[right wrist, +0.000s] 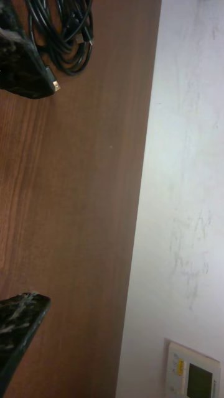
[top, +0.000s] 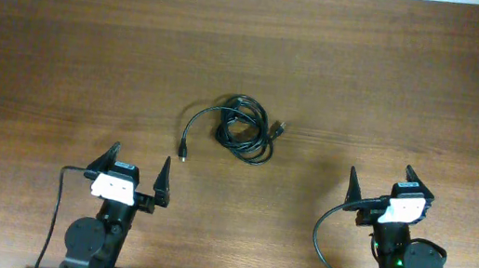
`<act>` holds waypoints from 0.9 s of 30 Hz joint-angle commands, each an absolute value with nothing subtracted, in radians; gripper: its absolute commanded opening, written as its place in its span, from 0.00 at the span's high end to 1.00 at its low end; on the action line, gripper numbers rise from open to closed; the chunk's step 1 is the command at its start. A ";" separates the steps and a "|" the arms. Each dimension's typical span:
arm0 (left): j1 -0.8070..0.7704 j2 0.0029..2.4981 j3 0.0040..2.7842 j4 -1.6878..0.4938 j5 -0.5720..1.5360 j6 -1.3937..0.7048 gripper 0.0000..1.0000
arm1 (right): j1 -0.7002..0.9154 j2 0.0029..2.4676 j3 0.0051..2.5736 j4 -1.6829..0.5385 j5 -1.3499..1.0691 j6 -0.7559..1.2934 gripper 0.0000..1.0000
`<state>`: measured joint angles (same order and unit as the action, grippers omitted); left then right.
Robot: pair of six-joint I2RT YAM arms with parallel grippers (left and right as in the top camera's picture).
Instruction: Untangle cables
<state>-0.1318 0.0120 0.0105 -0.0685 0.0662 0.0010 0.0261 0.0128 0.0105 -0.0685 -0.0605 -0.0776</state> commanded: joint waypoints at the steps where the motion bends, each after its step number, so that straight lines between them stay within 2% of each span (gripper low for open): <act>1: -0.030 0.014 0.009 -0.081 0.044 0.073 0.01 | 0.032 0.013 0.006 -0.074 -0.059 -0.070 0.02; 27: -0.030 0.014 0.009 -0.080 0.044 0.073 0.01 | 0.032 0.013 0.006 -0.074 -0.059 -0.070 0.02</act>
<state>-0.0357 0.0120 0.0105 -0.0711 0.0513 0.0608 0.0261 0.0132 0.0105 -0.0685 -0.0605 -0.0784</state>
